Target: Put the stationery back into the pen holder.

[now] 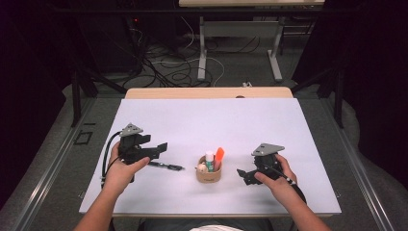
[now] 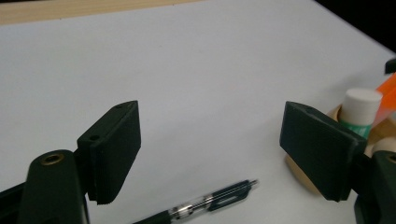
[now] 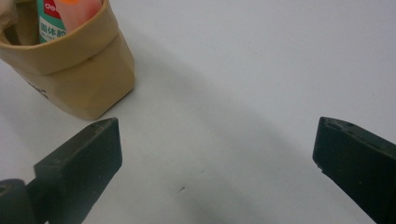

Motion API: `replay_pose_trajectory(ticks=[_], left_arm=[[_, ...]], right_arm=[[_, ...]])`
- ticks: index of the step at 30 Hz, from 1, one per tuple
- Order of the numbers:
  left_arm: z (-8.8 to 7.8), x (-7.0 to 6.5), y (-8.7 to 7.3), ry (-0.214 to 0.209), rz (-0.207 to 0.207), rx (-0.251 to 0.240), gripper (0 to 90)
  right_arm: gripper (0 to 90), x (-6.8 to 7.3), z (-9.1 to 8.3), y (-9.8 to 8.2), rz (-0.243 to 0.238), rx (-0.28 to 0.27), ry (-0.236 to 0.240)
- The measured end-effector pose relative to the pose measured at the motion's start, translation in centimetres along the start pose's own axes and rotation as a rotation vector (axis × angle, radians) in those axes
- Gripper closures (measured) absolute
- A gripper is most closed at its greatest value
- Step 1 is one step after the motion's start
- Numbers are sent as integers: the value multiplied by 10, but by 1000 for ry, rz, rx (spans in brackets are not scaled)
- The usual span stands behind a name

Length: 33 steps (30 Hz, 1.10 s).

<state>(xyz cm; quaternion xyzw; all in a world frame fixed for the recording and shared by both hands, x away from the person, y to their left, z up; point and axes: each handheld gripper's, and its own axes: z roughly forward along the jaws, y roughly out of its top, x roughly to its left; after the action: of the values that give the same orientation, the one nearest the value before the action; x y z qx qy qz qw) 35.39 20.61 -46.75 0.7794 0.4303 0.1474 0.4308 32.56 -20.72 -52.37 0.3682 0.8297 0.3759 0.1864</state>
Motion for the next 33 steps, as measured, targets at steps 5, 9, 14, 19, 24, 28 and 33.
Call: replay_pose_trajectory(ticks=[5,9,14,19,24,28,33], left_arm=[[1,-2,0,10,128,60,168],[3,-1,2,5,212,107,189],[3,2,6,1,307,158,230],[4,2,11,4,417,221,260],[5,-2,14,-13,495,273,282],[7,-3,12,-7,575,322,300],[10,0,11,-16,640,372,328]], right_arm=[[11,0,1,0,0,14,6],[14,1,2,0,7,12,5],[14,0,1,0,-4,18,7],[14,-1,1,0,2,13,6],[16,0,1,0,-4,18,2],[16,1,0,0,-8,15,2],[16,1,-3,-1,4,16,-1]])
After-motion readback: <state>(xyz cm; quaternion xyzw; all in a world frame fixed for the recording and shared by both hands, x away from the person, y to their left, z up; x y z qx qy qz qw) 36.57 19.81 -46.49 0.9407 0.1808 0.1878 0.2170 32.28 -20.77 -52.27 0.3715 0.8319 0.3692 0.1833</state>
